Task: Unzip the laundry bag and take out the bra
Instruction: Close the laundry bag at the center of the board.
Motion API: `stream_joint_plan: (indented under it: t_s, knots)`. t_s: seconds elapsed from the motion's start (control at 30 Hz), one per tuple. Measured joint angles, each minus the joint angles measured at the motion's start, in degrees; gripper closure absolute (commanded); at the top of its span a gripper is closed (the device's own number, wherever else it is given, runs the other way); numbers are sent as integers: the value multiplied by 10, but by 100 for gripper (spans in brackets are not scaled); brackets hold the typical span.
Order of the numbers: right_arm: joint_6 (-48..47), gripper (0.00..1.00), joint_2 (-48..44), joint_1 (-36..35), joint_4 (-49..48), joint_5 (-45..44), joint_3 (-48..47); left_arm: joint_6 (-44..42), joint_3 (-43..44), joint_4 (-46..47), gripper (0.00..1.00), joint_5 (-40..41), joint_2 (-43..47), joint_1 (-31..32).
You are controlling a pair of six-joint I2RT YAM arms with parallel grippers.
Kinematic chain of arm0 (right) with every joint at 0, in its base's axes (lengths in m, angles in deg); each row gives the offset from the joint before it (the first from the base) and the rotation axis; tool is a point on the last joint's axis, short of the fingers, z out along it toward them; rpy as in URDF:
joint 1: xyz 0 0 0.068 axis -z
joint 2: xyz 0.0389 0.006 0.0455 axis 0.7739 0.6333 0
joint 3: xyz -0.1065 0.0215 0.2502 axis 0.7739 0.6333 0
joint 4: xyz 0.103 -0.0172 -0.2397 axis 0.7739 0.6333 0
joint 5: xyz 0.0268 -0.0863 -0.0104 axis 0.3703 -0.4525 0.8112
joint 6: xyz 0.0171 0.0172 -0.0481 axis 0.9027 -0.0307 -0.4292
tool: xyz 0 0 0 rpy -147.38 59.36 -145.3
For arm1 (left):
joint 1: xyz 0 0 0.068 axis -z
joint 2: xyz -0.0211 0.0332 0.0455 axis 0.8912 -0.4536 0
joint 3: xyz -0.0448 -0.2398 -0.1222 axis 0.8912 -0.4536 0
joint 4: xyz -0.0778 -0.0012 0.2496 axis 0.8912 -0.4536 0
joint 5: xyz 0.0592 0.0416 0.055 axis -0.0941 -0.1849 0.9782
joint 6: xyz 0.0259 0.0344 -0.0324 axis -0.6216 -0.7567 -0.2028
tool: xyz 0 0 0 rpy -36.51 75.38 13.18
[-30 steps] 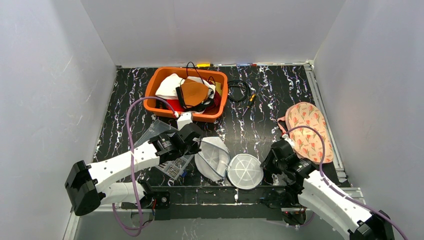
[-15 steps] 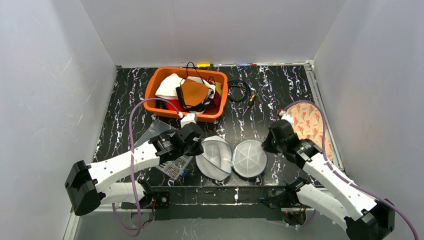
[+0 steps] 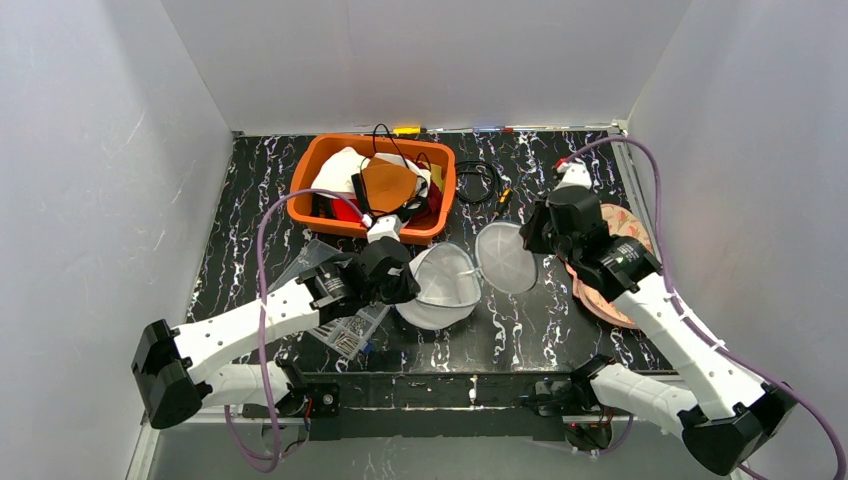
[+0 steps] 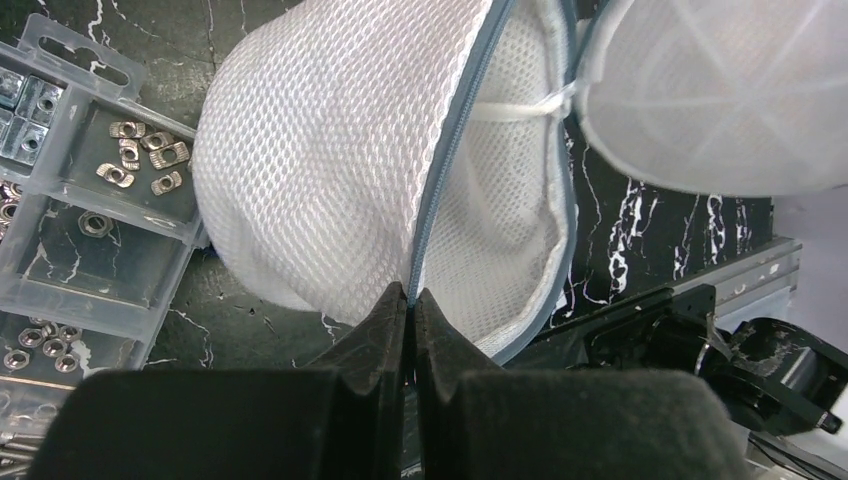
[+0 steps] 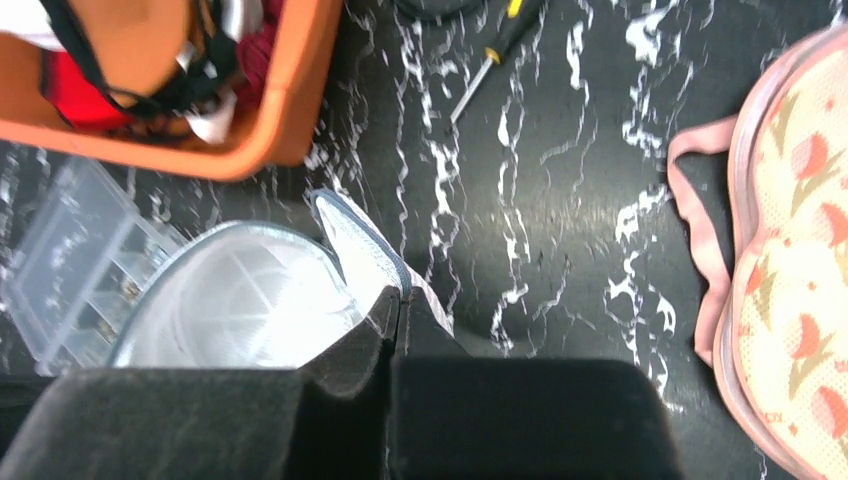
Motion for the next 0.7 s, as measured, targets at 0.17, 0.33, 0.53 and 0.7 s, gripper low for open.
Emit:
stream_joint_plan:
  t_s: [0.17, 0.33, 0.53, 0.7]
  knots:
    - [1, 99, -24, 0, 0, 25, 91, 2, -24, 12, 100, 0, -23, 0]
    - [11, 83, -42, 0, -6, 42, 163, 5, -55, 6, 100, -1, -32, 0]
    - [38, 38, -43, 0, -22, 48, 209, 5, -50, 0, 100, 0, -38, 0]
    - [64, 30, -59, 0, -34, 37, 222, 11, -38, -6, 100, 0, -55, 0]
